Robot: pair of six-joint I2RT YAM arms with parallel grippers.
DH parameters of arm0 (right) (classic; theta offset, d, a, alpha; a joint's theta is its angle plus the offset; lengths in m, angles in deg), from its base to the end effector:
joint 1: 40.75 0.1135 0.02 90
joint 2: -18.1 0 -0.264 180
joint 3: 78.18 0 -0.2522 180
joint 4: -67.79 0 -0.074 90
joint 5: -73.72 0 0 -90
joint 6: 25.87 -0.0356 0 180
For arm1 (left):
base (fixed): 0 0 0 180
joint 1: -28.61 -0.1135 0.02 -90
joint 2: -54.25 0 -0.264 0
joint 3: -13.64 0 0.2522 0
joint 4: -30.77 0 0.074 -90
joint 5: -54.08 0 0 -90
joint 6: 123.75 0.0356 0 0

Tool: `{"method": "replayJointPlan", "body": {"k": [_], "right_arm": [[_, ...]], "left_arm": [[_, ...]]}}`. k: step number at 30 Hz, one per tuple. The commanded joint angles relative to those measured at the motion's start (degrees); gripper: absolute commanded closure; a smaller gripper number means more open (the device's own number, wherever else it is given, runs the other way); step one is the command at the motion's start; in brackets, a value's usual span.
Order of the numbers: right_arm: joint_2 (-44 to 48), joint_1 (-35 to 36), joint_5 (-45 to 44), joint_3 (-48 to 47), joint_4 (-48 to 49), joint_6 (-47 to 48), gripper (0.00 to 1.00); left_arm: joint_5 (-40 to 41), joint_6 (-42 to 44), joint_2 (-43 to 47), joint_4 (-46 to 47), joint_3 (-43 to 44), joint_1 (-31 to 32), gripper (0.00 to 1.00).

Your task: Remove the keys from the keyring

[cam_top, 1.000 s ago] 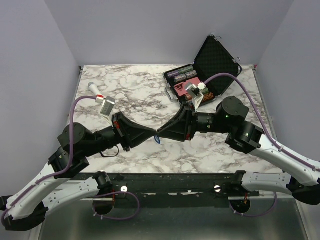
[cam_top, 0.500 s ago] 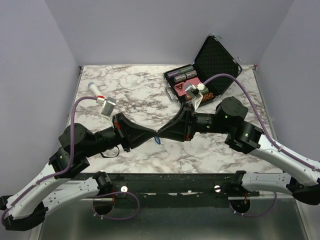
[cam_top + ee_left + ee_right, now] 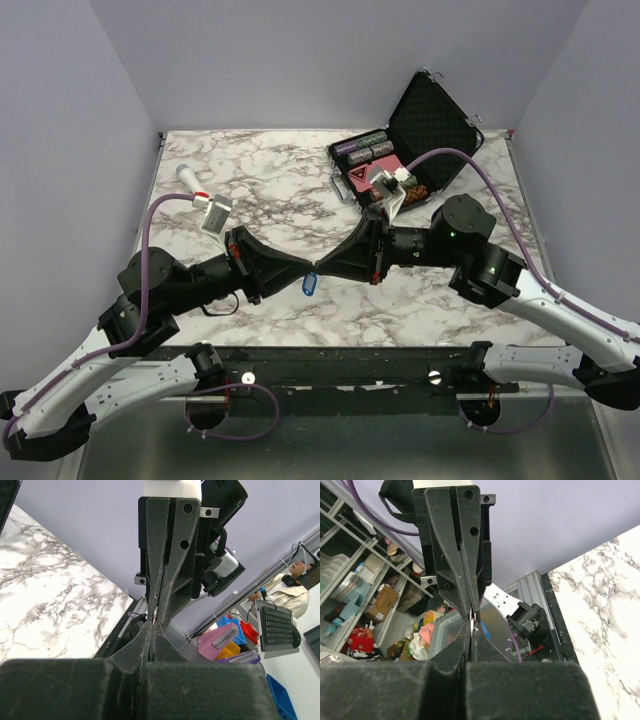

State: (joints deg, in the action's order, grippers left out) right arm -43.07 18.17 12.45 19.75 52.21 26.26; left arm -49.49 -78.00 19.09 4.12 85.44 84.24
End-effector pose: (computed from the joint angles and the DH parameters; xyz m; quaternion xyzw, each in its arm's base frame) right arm 0.1057 0.2084 0.4445 -0.2995 0.6080 0.6464 0.3505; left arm 0.0572 -0.0984 0.4349 0.1533 0.6262 -0.6310 0.4314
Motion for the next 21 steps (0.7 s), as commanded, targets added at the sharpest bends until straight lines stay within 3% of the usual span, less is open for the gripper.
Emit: {"method": "replayJointPlan", "body": {"k": [1, 5, 11, 13, 21], "right_arm": [[0.4, 0.4, -1.3, 1.3, 1.2, 0.4, 0.99], [1.1, 0.3, -1.3, 2.1, 1.3, 0.8, 0.99], [2.7, 0.4, -1.9, 2.8, -1.1, 1.5, 0.99], [3.4, 0.4, -1.7, 3.1, -1.8, 1.7, 0.99], [4.3, 0.3, 1.8, 3.2, -1.9, 1.6, 0.99]], "left_arm": [[0.4, -0.2, 0.5, 0.6, -0.7, 0.7, 1.0], [-0.1, 0.1, 0.7, 0.0, -0.7, 0.8, 0.96], [-1.6, 3.3, 1.1, -5.2, 2.1, 0.9, 0.6], [-0.9, 4.5, 1.8, -7.4, 3.2, 0.9, 0.55], [-5.6, 9.4, -1.3, -14.6, 9.1, 0.8, 0.54]]}}
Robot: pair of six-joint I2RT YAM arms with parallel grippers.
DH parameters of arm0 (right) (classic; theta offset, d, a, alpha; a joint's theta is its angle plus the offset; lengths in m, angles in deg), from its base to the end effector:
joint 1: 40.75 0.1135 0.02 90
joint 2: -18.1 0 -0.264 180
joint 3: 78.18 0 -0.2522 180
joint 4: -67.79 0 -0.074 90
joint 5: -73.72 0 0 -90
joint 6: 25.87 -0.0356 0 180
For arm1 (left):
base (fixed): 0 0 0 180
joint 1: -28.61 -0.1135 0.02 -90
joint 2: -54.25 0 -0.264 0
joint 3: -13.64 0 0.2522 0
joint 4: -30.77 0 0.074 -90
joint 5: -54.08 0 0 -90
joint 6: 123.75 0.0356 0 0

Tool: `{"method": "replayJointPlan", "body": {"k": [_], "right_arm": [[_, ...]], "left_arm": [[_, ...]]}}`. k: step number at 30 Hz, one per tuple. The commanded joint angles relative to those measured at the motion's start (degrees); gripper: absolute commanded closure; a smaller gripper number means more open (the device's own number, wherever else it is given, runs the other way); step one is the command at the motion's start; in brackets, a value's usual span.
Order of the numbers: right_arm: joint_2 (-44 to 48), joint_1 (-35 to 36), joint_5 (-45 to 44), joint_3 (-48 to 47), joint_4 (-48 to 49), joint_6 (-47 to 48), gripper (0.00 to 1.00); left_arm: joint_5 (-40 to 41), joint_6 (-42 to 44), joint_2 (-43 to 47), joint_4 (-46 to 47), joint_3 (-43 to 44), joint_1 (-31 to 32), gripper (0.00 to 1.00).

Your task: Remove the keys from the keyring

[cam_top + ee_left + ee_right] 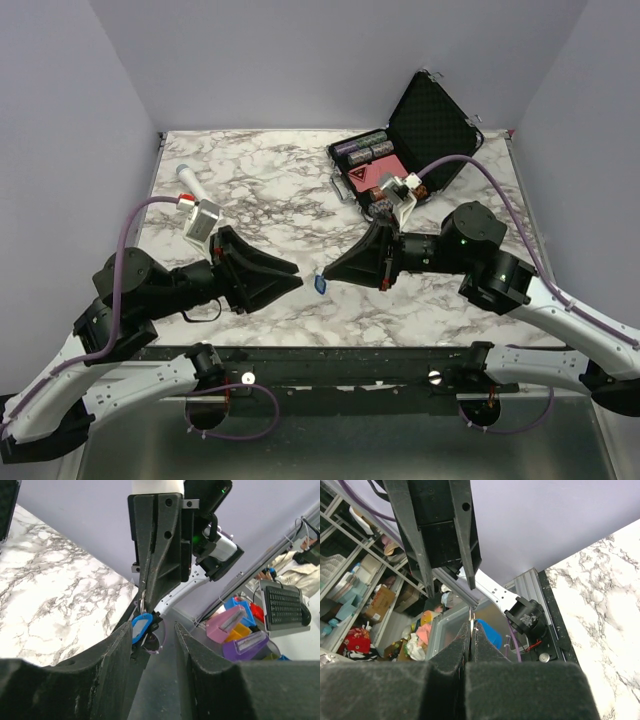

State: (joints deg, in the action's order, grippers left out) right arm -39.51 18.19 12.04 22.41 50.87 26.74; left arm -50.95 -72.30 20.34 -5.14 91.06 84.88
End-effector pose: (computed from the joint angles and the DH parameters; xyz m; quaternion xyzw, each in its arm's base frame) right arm 0.0979 0.1952 0.4390 -0.2996 0.6106 0.6425 0.3531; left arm 0.0430 -0.0810 0.4488 0.1978 0.6301 -0.6075 0.4414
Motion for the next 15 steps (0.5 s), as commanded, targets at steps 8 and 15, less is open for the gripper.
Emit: {"method": "replayJointPlan", "body": {"k": [8, 15], "right_arm": [[0.5, 0.6, 2.2, 0.1, 0.3, 1.7, 0.99], [0.0, 0.7, 2.4, -0.3, 0.9, 1.6, 0.99]], "left_arm": [[-3.0, -3.0, -3.7, 4.5, -0.8, 0.3, 0.73], [-2.9, -2.9, -4.9, 5.3, -0.1, 0.6, 0.76]]}}
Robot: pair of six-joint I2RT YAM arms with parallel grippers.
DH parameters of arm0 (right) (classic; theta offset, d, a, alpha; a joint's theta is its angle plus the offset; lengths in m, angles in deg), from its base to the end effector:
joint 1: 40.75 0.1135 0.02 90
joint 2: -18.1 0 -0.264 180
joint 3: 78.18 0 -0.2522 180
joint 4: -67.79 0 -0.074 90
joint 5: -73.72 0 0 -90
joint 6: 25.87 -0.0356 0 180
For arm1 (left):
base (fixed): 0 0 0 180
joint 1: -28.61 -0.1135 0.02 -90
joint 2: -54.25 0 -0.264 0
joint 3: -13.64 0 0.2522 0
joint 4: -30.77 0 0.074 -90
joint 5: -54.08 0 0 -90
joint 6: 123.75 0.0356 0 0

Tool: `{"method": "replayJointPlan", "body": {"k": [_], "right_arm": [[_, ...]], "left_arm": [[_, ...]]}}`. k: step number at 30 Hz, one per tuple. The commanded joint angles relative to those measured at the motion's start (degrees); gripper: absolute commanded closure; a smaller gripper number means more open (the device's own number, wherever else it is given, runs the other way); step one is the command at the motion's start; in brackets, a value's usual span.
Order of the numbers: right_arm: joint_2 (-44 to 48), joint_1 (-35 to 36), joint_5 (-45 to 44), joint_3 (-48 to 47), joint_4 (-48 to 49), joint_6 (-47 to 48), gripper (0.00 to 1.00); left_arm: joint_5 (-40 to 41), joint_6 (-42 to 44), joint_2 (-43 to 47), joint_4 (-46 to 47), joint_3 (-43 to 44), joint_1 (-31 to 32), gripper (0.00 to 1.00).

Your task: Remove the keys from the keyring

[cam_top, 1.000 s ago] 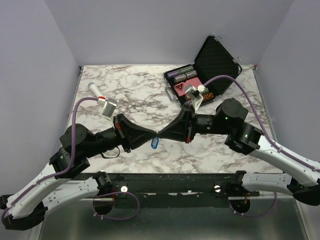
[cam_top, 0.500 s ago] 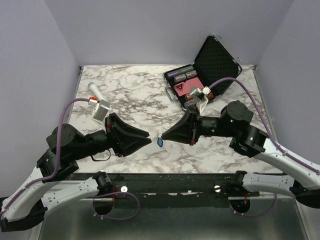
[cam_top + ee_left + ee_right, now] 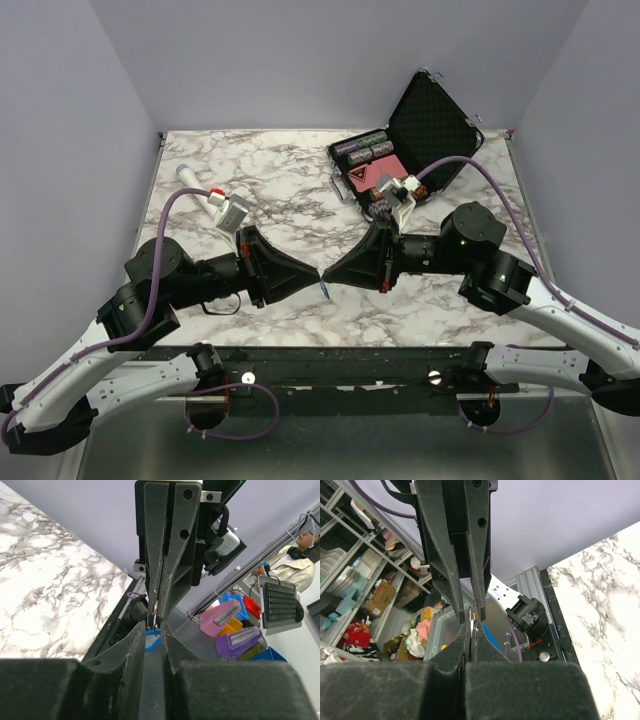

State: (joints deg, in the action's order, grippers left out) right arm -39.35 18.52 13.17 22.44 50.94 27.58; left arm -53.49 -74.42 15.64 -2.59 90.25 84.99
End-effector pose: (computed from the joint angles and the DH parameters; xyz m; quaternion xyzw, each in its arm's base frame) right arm 0.0956 0.1950 0.4395 -0.3125 0.6032 0.6445 0.3509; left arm 0.0575 -0.1059 0.4422 0.2028 0.6483 -0.6129 0.4036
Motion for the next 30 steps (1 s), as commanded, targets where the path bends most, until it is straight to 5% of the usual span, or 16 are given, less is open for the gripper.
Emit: {"method": "replayJointPlan", "body": {"k": [1, 7, 19, 30], "right_arm": [[-0.2, 0.6, 1.4, -0.3, 0.8, 0.9, 0.99], [0.1, 0.6, 1.6, 0.2, 0.8, 1.0, 0.99], [-2.2, 0.7, 5.2, -4.2, -8.7, 6.2, 0.99], [-3.8, 0.7, 7.3, -7.6, -13.1, 8.5, 0.99]], "left_arm": [[-0.5, -0.7, -0.5, 2.7, 0.8, 0.6, 0.8], [-2.5, 0.6, -2.1, 0.5, 2.2, 0.9, 1.0], [-12.8, 9.2, -4.9, -15.1, 8.6, 1.1, 1.0], [-18.3, 12.4, -7.0, -18.8, 11.3, 1.1, 1.0]]}}
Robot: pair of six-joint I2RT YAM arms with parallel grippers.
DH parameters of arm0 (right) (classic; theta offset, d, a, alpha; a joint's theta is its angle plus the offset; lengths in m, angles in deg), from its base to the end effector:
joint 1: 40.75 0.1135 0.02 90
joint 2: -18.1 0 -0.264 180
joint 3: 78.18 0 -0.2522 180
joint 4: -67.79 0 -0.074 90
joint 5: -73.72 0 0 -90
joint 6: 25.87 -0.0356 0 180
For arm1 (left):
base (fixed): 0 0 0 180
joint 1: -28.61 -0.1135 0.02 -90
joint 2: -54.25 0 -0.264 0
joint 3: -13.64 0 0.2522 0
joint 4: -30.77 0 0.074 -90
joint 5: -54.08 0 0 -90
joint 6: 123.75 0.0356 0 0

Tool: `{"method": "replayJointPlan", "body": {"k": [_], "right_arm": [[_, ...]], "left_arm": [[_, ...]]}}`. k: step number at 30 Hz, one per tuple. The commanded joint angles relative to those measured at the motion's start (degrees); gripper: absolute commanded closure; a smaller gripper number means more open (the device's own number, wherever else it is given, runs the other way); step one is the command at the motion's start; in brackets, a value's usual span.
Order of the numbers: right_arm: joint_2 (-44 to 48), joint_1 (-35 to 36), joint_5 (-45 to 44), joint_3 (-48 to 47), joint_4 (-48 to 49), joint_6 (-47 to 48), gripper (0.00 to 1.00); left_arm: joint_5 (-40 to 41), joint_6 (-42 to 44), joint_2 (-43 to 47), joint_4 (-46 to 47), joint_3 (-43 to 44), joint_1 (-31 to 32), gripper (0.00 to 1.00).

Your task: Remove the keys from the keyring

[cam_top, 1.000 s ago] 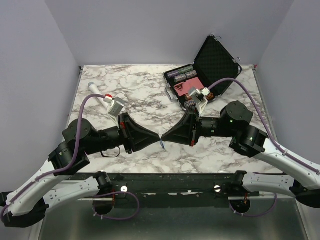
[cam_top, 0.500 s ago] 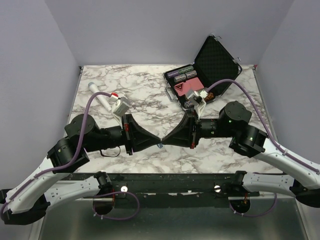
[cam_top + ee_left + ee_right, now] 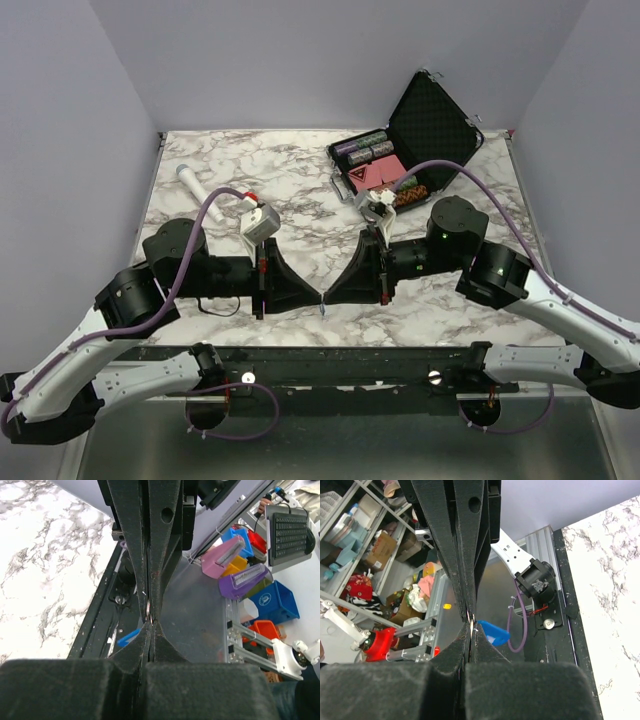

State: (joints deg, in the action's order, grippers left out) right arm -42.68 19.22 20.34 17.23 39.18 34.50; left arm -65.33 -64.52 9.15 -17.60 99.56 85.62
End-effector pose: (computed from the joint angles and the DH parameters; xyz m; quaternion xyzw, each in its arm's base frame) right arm 0.0938 0.2046 0.4371 -0.3881 0.6188 0.6169 0.2930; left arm 0.0554 -0.1174 0.4516 0.3281 0.6705 -0.5795 0.3270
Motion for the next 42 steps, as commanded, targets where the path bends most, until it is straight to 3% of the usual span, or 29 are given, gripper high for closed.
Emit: {"method": "replayJointPlan", "body": {"k": [1, 10, 21, 25, 30, 33, 37, 39, 42], "right_arm": [[-0.6, 0.1, 0.2, -2.5, -1.4, 1.7, 0.99], [-2.5, 0.2, 2.8, -5.1, -6.8, 4.0, 0.99], [-5.6, 0.7, 3.7, -9.4, -13.8, 7.6, 0.99], [-3.5, 0.6, 0.1, -7.5, -11.3, 6.3, 0.99], [-0.8, 0.7, -6.7, -4.9, -5.6, 2.4, 0.99], [0.1, 0.6, -8.8, -3.7, -1.2, 0.7, 0.99], [0.0, 0.6, -11.6, -3.9, 3.8, -0.3, 0.99], [-0.2, 0.7, -11.9, -3.7, 7.5, -1.0, 0.99], [-0.1, 0.6, -13.7, -3.4, 12.9, -3.2, 0.99]], "left_arm": [[-7.1, 2.6, -0.7, -4.1, 2.2, 0.5, 1.0], [-10.8, 7.7, -4.6, -11.0, 6.8, 0.5, 0.98], [-13.3, 11.5, -8.7, -15.1, 10.2, 0.5, 0.83], [-9.0, 8.4, -5.1, -10.1, 7.7, 0.5, 0.43], [5.0, 4.4, 1.1, -8.0, 6.9, 0.5, 0.15], [11.2, 1.9, 5.9, -4.1, 4.9, 0.5, 0.15], [18.1, -2.2, 12.5, 5.6, -0.9, 0.5, 0.28], [20.7, -5.2, 15.5, 13.0, -6.5, 0.6, 0.37], [21.8, -10.2, 19.3, 28.9, -16.1, 0.6, 0.4]]}}
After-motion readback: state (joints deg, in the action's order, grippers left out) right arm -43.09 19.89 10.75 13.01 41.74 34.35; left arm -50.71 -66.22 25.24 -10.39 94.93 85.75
